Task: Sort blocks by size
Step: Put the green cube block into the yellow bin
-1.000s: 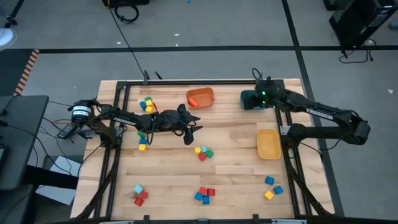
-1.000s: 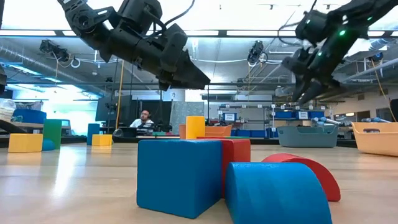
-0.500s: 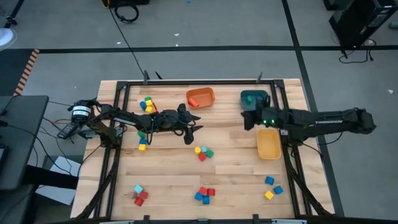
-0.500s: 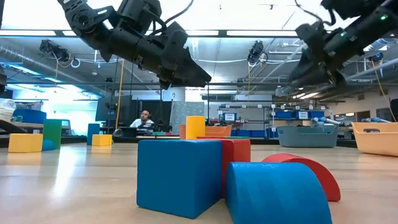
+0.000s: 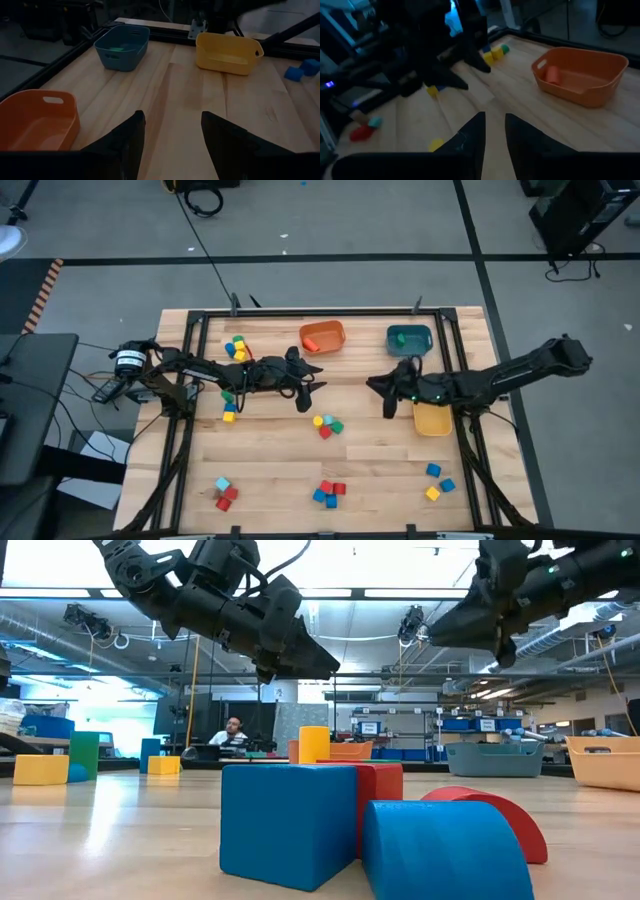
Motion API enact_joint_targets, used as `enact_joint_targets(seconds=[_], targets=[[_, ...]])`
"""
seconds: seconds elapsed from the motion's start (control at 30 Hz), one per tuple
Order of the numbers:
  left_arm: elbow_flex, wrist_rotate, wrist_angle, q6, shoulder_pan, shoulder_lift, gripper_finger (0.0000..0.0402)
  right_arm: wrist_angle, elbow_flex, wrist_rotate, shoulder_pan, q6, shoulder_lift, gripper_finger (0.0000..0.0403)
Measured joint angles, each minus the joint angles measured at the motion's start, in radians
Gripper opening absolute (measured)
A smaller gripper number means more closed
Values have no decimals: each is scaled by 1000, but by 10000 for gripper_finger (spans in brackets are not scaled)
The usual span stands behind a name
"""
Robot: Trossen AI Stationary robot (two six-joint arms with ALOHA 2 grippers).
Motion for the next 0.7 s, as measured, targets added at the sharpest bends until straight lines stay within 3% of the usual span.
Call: enact_joint_targets(seconds=[0.33, 0.7], targets=[[0, 0, 0, 0, 0, 0, 202, 140, 0, 0, 0, -79, 177, 92], [0, 1, 31, -4, 0, 0, 202, 321, 0, 0, -2, -224, 223, 111]])
